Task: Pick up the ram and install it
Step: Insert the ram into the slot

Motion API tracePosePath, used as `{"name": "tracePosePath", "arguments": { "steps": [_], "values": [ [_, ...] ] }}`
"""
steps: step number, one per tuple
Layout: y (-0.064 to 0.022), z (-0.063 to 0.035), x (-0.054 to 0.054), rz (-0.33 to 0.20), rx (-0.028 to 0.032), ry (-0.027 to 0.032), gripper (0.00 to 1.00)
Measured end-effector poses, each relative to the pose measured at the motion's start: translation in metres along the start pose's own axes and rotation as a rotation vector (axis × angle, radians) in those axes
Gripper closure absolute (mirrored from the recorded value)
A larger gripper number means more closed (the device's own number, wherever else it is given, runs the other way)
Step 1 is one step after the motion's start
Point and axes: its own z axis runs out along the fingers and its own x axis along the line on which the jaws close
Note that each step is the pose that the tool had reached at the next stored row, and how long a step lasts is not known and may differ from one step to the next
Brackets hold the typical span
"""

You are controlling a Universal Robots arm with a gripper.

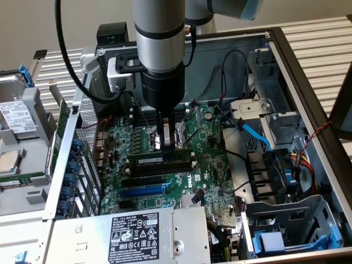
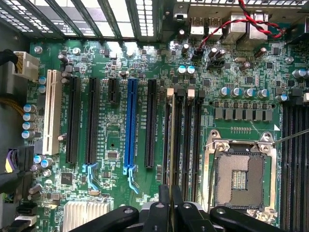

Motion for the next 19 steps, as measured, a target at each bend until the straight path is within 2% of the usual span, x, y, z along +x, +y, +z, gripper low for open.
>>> {"name": "tracePosePath", "arguments": {
  "steps": [9, 19],
  "values": [
    [-0.0001, 0.0022, 0.0000, 0.000, 0.0000, 0.0001, 0.87],
    [-0.0001, 0.0038, -0.0001, 0.000, 0.0060, 0.0001, 0.87]
  ]
}}
